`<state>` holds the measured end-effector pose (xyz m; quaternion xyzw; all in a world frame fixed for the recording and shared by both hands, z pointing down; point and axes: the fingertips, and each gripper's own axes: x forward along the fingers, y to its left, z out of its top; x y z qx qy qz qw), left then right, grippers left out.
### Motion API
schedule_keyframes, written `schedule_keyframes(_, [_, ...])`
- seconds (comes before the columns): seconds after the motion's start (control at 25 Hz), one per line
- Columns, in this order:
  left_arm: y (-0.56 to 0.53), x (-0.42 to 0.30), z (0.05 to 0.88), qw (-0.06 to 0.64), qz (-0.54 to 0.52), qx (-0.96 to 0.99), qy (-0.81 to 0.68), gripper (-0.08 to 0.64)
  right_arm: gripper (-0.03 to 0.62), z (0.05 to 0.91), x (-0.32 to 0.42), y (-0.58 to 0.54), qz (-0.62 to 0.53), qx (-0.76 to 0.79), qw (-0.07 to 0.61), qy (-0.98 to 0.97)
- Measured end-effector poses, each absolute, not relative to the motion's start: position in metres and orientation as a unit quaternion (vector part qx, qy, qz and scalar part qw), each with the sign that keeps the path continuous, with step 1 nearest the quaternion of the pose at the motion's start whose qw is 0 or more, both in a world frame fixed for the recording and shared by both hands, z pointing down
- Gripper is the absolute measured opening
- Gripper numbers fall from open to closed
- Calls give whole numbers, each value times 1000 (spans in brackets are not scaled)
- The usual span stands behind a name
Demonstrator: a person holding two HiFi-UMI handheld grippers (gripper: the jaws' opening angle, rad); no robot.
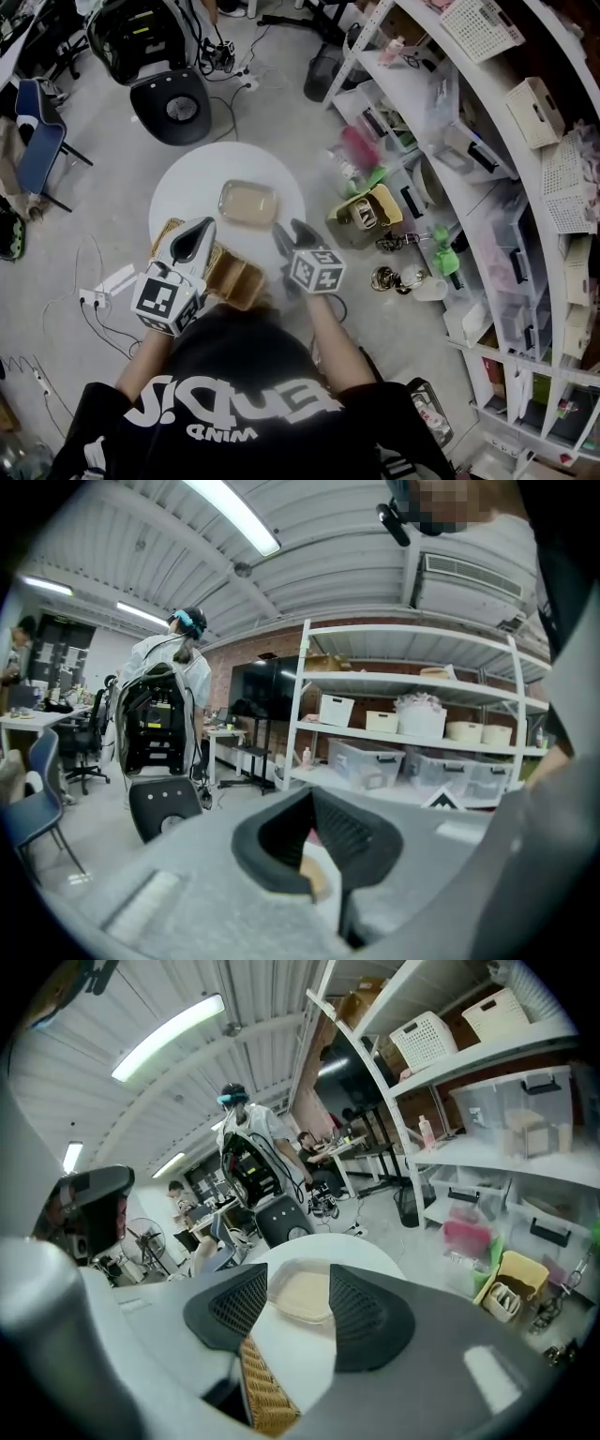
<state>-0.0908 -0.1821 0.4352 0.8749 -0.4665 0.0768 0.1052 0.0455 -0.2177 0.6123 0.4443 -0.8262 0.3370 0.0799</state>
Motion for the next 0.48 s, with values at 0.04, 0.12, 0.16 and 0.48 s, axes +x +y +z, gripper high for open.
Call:
schedule_keyframes(0.04, [-185,-92,437,106,77,873,-469,2,196,621,44,-222,344,442,85,-824])
schedule_keyframes(0.12, [-188,-93,442,113,79,871,-472,2,196,638,43,-228,361,439,96,-817])
schedule_keyframes(0.16, [-189,-94,445,117,80,870,-473,2,198,647,43,-230,372,436,100,-813])
schedule_keyframes(0.48, [-200,-101,460,128,97,867,-472,2,215,700,29,-247,435,422,117,-787])
